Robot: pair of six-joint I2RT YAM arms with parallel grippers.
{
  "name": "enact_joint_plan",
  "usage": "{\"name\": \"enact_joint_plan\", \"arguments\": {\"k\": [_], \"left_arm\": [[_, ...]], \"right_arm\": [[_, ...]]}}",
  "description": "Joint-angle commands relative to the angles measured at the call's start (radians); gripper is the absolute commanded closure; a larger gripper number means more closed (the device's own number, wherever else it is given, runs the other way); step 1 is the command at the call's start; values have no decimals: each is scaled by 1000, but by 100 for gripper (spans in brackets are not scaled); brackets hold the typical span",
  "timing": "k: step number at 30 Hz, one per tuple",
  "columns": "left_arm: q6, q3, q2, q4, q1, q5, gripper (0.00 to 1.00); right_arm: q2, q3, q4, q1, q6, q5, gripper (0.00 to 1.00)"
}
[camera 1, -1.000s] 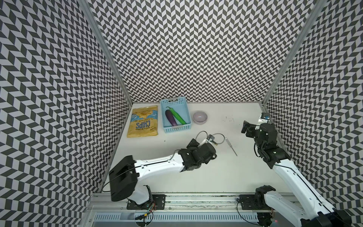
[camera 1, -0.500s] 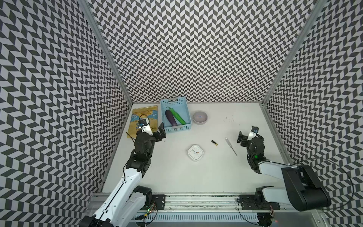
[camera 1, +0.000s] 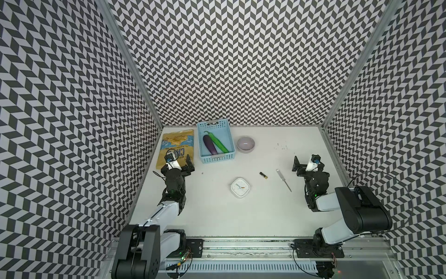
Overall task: Remove the battery from the alarm
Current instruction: Reset both arms
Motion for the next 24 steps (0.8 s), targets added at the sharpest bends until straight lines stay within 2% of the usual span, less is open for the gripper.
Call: {"name": "enact_joint_plan", "arguments": {"k": [1,3,6,9,11,12,14,24], "left_arm": [[95,-50,145,322,-3,38,0],[136,-89,235,494,-7,79,0],[176,-105,349,643,-8,152,0],[172,-32,324,456,7,214,0],[140,-28,338,470,44,253,0],[139,-19,324,429,42,249,0],[149,-29,336,472,36,233,0],[147,-22,332,446,34,234,0]], "right_arm": [[-25,25,-55,-6,4,-29,0],[-19,20,-34,-7,11,-25,0],[-16,17,-24,-7,11,-26,1],[-21,23,-45,-7,7,-28,0],[-20,22,-39,-7,8,-26,0],[-20,22,-40,-7,8,-29,0],[-21,22,-40,-7,8,-28,0],[-23,20,-40,-6,4,-30,0]]}}
